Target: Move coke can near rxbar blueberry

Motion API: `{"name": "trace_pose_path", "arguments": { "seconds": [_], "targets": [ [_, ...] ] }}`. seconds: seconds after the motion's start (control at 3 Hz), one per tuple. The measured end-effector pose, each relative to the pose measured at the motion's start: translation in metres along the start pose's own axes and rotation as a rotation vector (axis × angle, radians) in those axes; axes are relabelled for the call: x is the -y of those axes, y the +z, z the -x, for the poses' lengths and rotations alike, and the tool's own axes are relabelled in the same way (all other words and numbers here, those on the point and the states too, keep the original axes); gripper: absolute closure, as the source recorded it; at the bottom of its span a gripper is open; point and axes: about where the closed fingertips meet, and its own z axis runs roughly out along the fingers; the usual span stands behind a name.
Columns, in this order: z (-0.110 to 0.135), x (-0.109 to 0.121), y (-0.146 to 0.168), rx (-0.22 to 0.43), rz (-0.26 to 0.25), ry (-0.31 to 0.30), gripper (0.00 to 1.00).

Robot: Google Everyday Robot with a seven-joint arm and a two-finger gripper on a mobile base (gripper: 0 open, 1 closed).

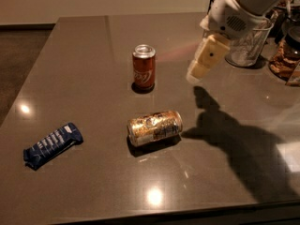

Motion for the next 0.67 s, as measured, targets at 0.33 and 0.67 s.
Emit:
{"name": "trace_pose_path", "arguments": {
  "seconds": [0.33, 0.67],
  "targets": [
    [0.033, 0.008, 0.030, 0.078, 0.040, 0.037, 0.00],
    [0.050, 0.016, 0.059, 0.122, 0.070, 0.085, 0.00]
  ]
}}
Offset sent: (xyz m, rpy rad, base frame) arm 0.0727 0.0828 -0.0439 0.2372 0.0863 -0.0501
